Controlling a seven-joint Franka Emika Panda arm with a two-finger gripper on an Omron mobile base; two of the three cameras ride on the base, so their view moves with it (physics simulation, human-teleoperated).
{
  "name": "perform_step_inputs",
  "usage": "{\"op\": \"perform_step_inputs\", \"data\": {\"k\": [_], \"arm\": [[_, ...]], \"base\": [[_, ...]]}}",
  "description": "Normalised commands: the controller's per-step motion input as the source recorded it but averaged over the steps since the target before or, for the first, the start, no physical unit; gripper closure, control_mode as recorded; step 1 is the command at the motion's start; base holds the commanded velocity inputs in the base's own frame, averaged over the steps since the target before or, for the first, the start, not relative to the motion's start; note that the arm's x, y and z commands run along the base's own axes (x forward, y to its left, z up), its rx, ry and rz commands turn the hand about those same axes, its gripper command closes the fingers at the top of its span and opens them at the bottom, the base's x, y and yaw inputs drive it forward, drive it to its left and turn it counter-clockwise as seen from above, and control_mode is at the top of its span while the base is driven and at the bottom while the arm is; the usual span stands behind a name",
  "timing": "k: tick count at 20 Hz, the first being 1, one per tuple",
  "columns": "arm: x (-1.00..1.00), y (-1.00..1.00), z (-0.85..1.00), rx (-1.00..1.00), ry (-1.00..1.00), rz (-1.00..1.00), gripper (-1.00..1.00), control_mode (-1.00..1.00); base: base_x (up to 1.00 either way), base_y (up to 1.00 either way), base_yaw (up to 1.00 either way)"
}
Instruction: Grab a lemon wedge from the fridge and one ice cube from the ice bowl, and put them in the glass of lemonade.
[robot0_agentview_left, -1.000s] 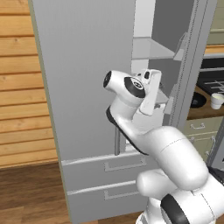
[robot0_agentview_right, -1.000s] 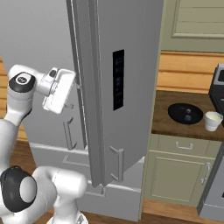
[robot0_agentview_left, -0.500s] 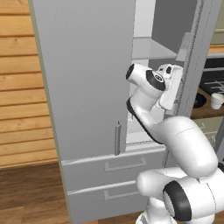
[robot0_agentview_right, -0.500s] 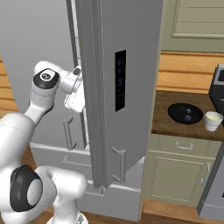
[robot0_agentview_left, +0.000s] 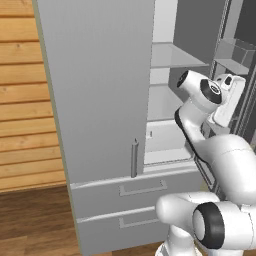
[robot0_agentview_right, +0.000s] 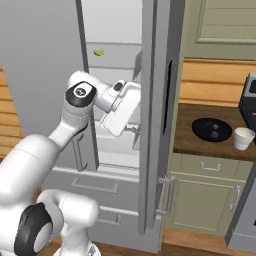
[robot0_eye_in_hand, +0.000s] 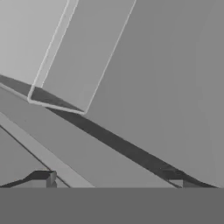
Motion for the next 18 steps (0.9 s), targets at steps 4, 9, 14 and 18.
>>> {"op": "perform_step_inputs", "data": {"k": [4, 9, 14, 18], "arm": [[-0.17, -0.69, 0.2, 0.03, 0.0, -0.04, -1.0, -1.0], [-0.16, -0.1, 0.27, 0.01, -0.01, 0.0, -1.0, -1.0], [-0.43, 0.58, 0.1, 0.08, -0.16, 0.0, -1.0, -1.0], [-0.32, 0.91, 0.0, 0.07, -0.12, 0.01, -1.0, -1.0]], "base": [[0.0, 0.0, 0.0], [0.0, 0.0, 0.0], [0.0, 0.0, 0.0], [0.0, 0.0, 0.0]]}}
